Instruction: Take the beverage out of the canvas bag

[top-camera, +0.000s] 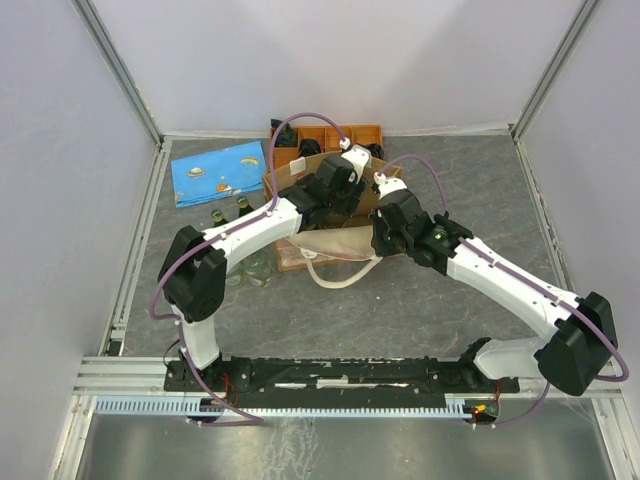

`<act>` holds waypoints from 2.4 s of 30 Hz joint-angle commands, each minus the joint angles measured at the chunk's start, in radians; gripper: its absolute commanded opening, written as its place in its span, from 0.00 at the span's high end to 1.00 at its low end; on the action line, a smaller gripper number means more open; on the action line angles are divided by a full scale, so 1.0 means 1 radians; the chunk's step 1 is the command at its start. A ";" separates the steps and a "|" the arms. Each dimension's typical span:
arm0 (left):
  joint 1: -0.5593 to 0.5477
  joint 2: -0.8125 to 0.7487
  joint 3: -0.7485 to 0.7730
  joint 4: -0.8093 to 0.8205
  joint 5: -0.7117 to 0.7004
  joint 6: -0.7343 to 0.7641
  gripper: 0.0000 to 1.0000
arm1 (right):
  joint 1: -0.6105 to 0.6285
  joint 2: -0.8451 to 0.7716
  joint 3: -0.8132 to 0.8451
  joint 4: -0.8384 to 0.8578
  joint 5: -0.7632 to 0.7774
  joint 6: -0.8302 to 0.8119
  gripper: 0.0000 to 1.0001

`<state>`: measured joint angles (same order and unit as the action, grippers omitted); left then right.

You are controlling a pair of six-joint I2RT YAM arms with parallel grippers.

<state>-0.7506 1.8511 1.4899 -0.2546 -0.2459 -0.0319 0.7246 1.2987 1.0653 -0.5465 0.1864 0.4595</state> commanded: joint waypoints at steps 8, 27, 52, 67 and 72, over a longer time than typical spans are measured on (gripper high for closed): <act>-0.004 0.043 -0.014 0.035 0.023 -0.005 0.62 | 0.004 -0.036 0.002 0.016 0.014 -0.008 0.86; -0.022 -0.105 0.157 -0.034 0.134 0.110 0.97 | 0.005 -0.042 0.006 0.011 0.029 -0.010 0.86; -0.078 -0.662 0.231 -0.260 0.111 0.105 0.97 | 0.005 -0.023 0.007 0.033 0.039 -0.001 0.87; -0.078 -0.902 0.040 -0.546 0.035 -0.058 0.97 | 0.005 0.023 0.034 0.024 0.031 -0.001 0.87; -0.078 -0.985 -0.210 -0.448 0.060 -0.156 0.97 | 0.006 0.034 0.042 0.020 0.029 -0.005 0.87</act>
<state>-0.8268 0.9138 1.4097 -0.8749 -0.2073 -0.0715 0.7246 1.3220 1.0660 -0.5419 0.2070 0.4664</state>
